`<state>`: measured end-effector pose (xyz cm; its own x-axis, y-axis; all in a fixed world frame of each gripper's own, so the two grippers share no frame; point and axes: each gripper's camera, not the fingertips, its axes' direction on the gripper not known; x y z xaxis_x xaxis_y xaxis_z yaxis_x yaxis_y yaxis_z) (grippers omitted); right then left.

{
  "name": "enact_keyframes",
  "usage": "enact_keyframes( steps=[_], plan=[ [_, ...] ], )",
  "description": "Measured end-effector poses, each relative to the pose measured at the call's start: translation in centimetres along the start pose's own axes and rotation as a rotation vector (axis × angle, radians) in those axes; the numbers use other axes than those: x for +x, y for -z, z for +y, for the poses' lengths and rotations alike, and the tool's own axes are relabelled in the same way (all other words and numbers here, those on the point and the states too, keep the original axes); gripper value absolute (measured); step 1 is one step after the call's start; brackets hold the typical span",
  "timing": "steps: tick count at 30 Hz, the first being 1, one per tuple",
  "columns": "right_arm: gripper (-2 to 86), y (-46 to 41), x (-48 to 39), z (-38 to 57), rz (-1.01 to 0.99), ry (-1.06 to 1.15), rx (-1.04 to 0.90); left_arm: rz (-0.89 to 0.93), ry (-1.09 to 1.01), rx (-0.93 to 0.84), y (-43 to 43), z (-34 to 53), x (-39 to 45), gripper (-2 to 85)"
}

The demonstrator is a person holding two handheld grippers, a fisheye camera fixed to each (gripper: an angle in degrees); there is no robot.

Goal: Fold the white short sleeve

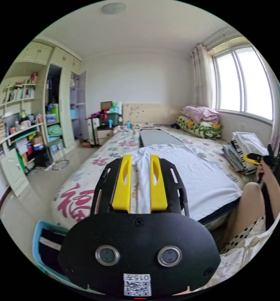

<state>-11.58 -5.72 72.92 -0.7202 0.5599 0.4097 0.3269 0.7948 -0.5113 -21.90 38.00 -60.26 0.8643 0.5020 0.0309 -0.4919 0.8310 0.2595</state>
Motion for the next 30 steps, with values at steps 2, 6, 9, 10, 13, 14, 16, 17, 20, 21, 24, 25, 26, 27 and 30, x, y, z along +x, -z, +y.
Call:
enact_keyframes(
  steps=[2,6,9,10,13,14,16,17,20,21,24,25,26,27,30],
  plan=[
    [7.7,-2.0,1.0,-3.5,-0.059,-0.038,0.005,0.115,0.0,-0.043,-3.9,-1.0,1.3,8.9],
    [8.8,-8.7,5.6,-12.4,-0.243,-0.262,-0.065,0.225,-0.079,-0.065,-12.7,-4.1,6.2,9.0],
    [10.2,-14.1,8.8,-18.3,-0.321,-0.402,-0.136,0.311,-0.159,-0.112,-20.4,-7.3,10.3,9.1],
    [10.6,-16.1,10.0,-20.4,-0.322,-0.441,-0.173,0.351,-0.187,-0.136,-23.8,-8.7,12.0,9.2],
    [11.1,-20.3,12.7,-24.6,-0.334,-0.501,-0.234,0.431,-0.254,-0.213,-33.4,-12.2,16.6,9.3],
    [11.1,-21.0,13.1,-25.3,-0.343,-0.508,-0.241,0.445,-0.261,-0.233,-35.4,-12.9,17.5,9.4],
    [10.5,-23.3,14.6,-27.4,-0.378,-0.519,-0.267,0.521,-0.287,-0.322,-43.9,-15.7,21.9,10.5],
    [9.6,-23.7,14.9,-27.8,-0.377,-0.516,-0.274,0.54,-0.295,-0.344,-46.0,-16.3,23.1,10.5],
    [6.4,-24.8,16.2,-28.9,-0.369,-0.544,-0.272,0.594,-0.352,-0.469,-56.5,-18.5,30.1,10.2],
    [5.9,-24.9,16.6,-29.4,-0.373,-0.55,-0.272,0.628,-0.379,-0.541,-60.6,-18.8,33.4,9.8],
    [4.5,-25.2,17.0,-30.3,-0.36,-0.551,-0.27,0.645,-0.378,-0.699,-70.0,-18.9,40.3,8.0],
    [3.7,-25.3,17.2,-30.5,-0.352,-0.56,-0.265,0.614,-0.344,-0.718,-72.8,-19.0,41.9,8.0],
    [3.5,-25.3,17.3,-30.6,-0.35,-0.562,-0.261,0.599,-0.335,-0.722,-74.0,-19.0,42.6,8.2],
    [3.0,-25.5,17.6,-30.6,-0.351,-0.567,-0.255,0.55,-0.328,-0.732,-76.0,-19.0,43.9,8.5],
    [2.4,-25.9,18.3,-30.8,-0.347,-0.568,-0.249,0.423,-0.358,-0.794,-80.5,-18.3,46.4,9.0]
  ],
)
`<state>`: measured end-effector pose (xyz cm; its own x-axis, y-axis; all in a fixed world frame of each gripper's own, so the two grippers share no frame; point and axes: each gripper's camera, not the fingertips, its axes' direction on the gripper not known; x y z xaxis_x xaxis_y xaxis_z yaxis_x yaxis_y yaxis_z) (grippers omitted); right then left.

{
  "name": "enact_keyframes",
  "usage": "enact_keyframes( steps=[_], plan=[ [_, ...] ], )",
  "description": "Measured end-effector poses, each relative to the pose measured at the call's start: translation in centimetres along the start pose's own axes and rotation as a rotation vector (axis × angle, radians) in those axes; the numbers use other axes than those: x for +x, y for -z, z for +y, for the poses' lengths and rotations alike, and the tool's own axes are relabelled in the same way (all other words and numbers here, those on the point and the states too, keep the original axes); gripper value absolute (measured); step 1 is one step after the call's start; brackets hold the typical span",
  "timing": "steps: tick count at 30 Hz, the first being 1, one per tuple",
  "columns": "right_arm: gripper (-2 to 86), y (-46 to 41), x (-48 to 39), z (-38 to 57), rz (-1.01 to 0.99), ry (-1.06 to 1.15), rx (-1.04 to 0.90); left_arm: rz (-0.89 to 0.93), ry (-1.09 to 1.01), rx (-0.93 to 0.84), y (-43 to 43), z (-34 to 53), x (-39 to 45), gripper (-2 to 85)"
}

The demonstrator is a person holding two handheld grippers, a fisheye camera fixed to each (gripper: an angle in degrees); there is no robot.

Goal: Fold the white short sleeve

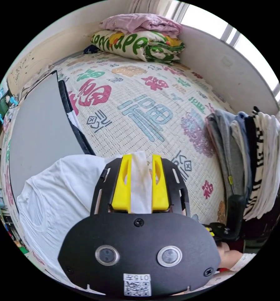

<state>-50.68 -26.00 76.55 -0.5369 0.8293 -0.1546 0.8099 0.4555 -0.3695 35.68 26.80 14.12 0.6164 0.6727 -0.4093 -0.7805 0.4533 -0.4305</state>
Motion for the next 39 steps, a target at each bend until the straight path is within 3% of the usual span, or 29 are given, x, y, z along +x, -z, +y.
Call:
enact_keyframes(
  steps=[5,8,13,16,21,25,30,32,36,39],
  plan=[
    [2.1,-0.3,1.1,-0.4,0.024,0.024,0.026,-0.01,0.042,-0.002,-1.4,-2.5,-1.1,3.0],
    [2.0,-0.6,1.7,0.2,0.009,0.059,0.04,0.061,0.088,0.143,2.0,-2.1,-3.5,0.5],
    [1.8,-2.5,-1.3,3.7,0.143,0.364,0.057,0.099,0.117,0.47,13.2,6.1,-11.4,-0.1],
    [1.5,-5.5,-2.8,6.9,0.196,0.552,-0.005,0.067,0.109,0.521,17.1,14.0,-15.8,-0.2],
    [0.7,-11.8,-1.7,11.8,0.28,0.732,-0.221,-0.031,0.15,0.422,15.9,24.5,-20.7,0.1],
    [2.2,-15.1,1.5,15.5,0.369,0.801,-0.313,0.003,0.168,0.319,13.3,29.8,-23.0,1.9],
    [7.3,-15.2,4.5,17.3,0.406,0.879,-0.205,-0.065,0.181,0.312,14.7,32.8,-24.3,5.6],
    [8.3,-16.0,5.9,17.5,0.457,0.892,-0.176,-0.056,0.126,0.327,15.7,33.2,-22.9,6.4],
    [9.1,-18.9,9.7,16.9,0.469,0.864,-0.233,0.084,-0.177,0.285,14.1,32.6,-15.0,8.4],
    [8.1,-20.5,12.6,16.3,0.485,0.832,-0.258,0.057,-0.358,0.22,11.1,31.9,-9.6,10.3]
  ],
)
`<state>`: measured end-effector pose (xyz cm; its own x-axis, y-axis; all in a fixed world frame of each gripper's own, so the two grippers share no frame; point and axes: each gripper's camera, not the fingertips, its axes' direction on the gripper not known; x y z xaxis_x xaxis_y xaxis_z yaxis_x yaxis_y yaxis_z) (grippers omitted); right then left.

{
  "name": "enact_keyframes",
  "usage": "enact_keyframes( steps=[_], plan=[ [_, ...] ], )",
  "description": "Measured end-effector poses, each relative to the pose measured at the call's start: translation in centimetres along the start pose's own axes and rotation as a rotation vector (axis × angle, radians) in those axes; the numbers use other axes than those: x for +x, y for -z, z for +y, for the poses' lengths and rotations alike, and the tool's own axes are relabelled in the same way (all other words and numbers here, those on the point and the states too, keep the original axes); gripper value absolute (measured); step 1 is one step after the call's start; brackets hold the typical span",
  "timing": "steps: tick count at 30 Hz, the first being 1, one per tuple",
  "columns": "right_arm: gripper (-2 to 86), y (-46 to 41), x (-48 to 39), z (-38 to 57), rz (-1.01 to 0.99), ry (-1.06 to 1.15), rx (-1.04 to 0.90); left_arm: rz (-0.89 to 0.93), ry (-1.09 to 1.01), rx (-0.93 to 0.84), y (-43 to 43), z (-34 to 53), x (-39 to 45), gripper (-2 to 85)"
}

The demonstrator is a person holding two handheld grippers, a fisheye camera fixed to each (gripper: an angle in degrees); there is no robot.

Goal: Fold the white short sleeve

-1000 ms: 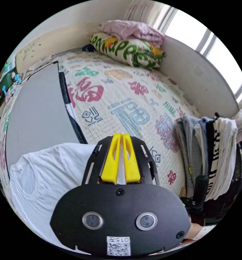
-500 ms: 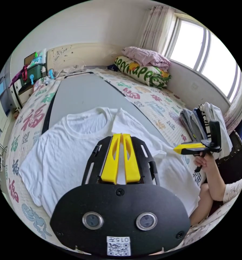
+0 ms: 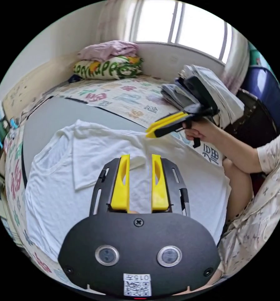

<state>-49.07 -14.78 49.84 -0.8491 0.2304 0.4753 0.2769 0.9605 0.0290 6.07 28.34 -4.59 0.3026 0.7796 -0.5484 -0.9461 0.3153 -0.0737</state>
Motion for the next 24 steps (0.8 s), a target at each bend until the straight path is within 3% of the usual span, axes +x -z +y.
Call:
enact_keyframes(
  steps=[8,15,18,21,24],
  plan=[
    [3.2,-3.3,4.2,2.7,0.015,-0.05,-0.022,-0.061,-0.044,-0.039,-1.6,-0.7,3.3,2.5],
    [2.1,-4.1,7.9,5.5,0.089,-0.063,-0.024,-0.073,-0.013,-0.085,-0.2,-1.7,5.4,7.2],
    [4.6,-3.1,9.1,7.3,0.146,-0.041,0.028,-0.07,0.098,0.001,3.7,-1.5,3.1,8.5],
    [6.4,-1.7,9.8,8.8,0.086,0.02,0.099,-0.175,0.324,0.098,7.7,-0.3,-1.5,8.2],
    [8.0,-1.7,9.7,9.9,-0.012,0.133,0.108,-0.262,0.455,0.086,8.5,-0.1,-4.4,8.2]
  ],
)
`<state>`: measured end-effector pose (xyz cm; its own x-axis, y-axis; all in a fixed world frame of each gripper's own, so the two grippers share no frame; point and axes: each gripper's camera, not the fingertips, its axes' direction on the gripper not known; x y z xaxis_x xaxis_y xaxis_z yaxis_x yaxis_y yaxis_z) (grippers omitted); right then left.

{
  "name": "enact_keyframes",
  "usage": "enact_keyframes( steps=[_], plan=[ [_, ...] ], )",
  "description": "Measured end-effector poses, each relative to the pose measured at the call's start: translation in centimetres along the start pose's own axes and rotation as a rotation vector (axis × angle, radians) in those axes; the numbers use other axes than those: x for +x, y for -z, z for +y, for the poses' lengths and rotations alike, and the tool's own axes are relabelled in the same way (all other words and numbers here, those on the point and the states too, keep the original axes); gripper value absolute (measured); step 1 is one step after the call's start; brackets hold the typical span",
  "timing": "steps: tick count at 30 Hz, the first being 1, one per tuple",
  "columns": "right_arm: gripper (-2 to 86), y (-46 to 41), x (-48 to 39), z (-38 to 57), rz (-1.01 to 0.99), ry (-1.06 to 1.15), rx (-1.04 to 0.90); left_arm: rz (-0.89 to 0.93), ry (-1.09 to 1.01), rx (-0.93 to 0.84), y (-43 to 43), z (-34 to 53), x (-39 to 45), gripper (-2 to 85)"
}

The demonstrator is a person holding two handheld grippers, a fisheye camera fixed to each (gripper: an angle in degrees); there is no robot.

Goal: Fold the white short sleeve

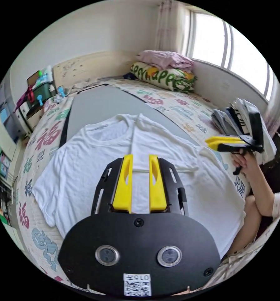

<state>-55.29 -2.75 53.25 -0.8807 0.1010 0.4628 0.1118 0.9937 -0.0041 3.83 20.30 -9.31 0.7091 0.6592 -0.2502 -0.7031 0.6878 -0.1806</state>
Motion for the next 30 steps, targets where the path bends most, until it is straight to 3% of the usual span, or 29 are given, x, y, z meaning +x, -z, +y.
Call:
enact_keyframes(
  steps=[4,11,19,24,26,30],
  plan=[
    [9.1,-2.2,0.4,1.8,-0.078,0.095,-0.091,0.001,0.03,-0.1,-1.8,-1.4,0.8,8.0],
    [7.5,-4.8,4.4,4.0,-0.019,0.098,-0.239,0.016,0.0,-0.119,0.5,-4.4,3.8,1.8],
    [1.6,-3.6,12.2,7.2,-0.015,0.052,-0.228,0.029,-0.003,-0.069,9.3,-7.2,6.5,0.9],
    [2.8,-4.0,16.2,8.6,-0.103,0.066,-0.316,-0.069,0.004,-0.156,11.0,-8.5,8.1,2.8],
    [3.8,-2.9,18.0,9.2,-0.121,0.064,-0.291,-0.074,0.002,-0.118,13.4,-8.9,9.2,3.4],
    [4.7,0.2,23.9,10.9,-0.062,-0.03,-0.101,0.091,-0.158,-0.036,18.9,-11.6,15.8,3.4]
  ],
)
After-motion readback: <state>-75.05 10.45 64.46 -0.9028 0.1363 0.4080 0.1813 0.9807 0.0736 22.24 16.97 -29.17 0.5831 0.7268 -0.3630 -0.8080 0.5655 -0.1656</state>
